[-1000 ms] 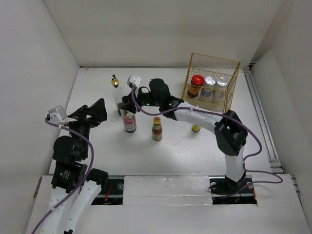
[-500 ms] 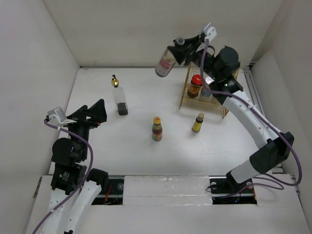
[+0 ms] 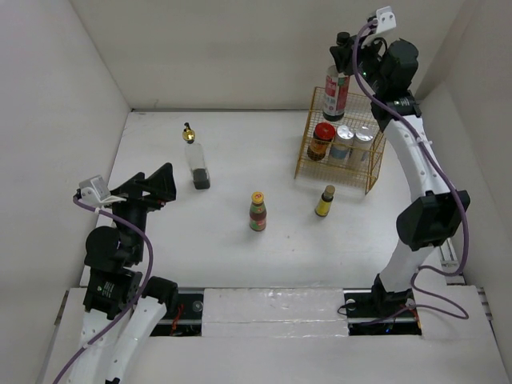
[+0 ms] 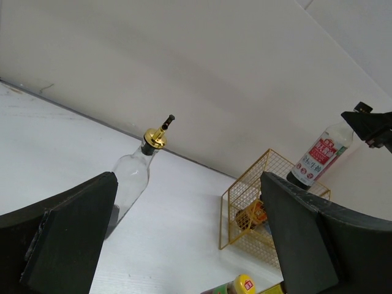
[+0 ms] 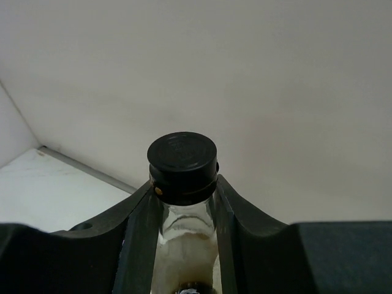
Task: Organize the condiment bottles
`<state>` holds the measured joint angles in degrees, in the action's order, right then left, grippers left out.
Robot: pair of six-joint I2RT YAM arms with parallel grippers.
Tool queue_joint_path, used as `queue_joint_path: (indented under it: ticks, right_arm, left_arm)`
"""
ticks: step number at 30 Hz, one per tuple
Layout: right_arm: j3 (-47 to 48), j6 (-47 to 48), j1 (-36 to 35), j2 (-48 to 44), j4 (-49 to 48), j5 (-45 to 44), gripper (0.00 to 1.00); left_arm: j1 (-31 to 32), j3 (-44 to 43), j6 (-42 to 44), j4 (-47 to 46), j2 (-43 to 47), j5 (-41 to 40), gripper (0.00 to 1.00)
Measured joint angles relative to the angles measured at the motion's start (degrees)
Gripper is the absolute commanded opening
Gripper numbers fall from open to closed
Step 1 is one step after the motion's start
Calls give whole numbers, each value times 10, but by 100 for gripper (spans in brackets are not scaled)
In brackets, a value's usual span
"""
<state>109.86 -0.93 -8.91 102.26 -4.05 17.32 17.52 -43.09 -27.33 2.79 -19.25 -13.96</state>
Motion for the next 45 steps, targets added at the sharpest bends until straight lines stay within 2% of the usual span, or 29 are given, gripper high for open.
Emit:
queue_joint_path:
  ticks: [13,22,35,45]
  right_arm:
    - [71,-9,33,50,23,-4,16]
    - [75,-26,44,91,11,-6,16]
    - [73,-38,52,100,-35,-13,16]
    - [-59,-47,46,103,-118,-14,16]
  left_arm:
    - [0,0,1,0,-1,0,100]
    - [0,0,3,0,-2,0,100]
    - [0,0,5,-3,-9,0,100]
    - [0,0,8,-4,-12,0,100]
